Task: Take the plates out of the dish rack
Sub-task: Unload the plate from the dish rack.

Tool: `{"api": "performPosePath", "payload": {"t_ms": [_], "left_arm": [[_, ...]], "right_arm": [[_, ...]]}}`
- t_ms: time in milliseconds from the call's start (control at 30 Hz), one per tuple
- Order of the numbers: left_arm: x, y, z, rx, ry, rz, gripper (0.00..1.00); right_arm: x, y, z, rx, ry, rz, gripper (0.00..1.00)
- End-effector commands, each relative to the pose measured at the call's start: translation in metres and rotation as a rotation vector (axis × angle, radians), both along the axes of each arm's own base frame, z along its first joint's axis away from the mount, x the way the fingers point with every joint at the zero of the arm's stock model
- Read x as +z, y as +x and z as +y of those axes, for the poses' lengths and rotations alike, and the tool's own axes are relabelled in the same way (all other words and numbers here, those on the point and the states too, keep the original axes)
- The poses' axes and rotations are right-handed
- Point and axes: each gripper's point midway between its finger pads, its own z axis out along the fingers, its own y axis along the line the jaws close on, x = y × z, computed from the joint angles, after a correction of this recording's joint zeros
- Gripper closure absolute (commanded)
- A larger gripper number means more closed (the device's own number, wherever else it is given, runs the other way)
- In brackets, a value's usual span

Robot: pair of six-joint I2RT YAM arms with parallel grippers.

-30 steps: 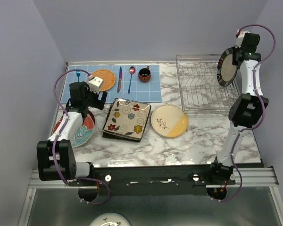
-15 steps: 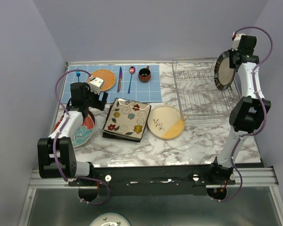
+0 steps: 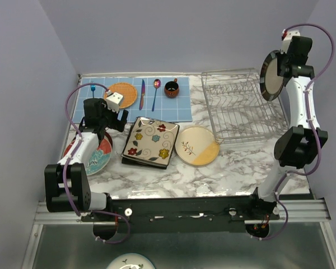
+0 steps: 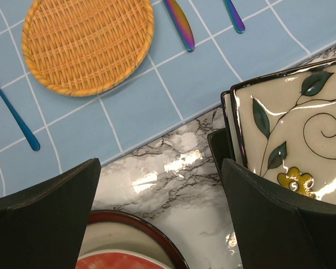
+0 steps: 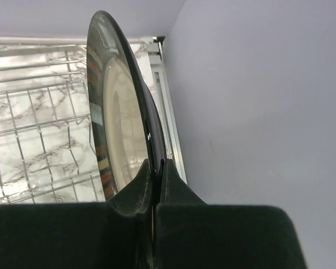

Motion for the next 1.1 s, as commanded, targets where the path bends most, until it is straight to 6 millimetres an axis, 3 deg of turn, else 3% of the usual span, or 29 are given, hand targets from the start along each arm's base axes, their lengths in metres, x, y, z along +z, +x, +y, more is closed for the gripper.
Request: {"api": "performPosePath", "payload": {"t_ms": [0,167,300,567,767,1000,1067], "left_arm": [[0.003,-0.005,-0.007,-0.03,-0.018,-0.005,0.01],[0.006,-0.005,-0.007,-0.028,-0.015,-0.011,0.01],[0.014,-0.005,-0.007,-0.025,-0.019,-0.024,0.01],[0.04,-0.001,-0.003,0.016,-0.037,-0.073,0.01],[0.072,0.005,0.013,0.082,-0.097,-0.123,0.01],[0.14,-0.004,0.038,0.137,-0.11,-0.236,0.01],[0.148,-0.011,0.045,0.149,-0.115,-0.237,0.01]], "right_arm": [[0.103,-0.004,0.011,0.008,-0.022,-0.29,0.99],[0.122,-0.017,0.019,0.037,0.0,-0.311,0.99],[0.13,-0.026,0.042,0.122,0.077,-0.312,0.99],[0.125,-0.049,0.119,0.391,0.298,-0.226,0.99],[0.12,-0.071,0.18,0.597,0.43,-0.151,0.99],[0.088,-0.087,0.252,0.79,0.536,-0.007,0.99],[0.082,-0.094,0.275,0.851,0.565,0.035,0.99]]}}
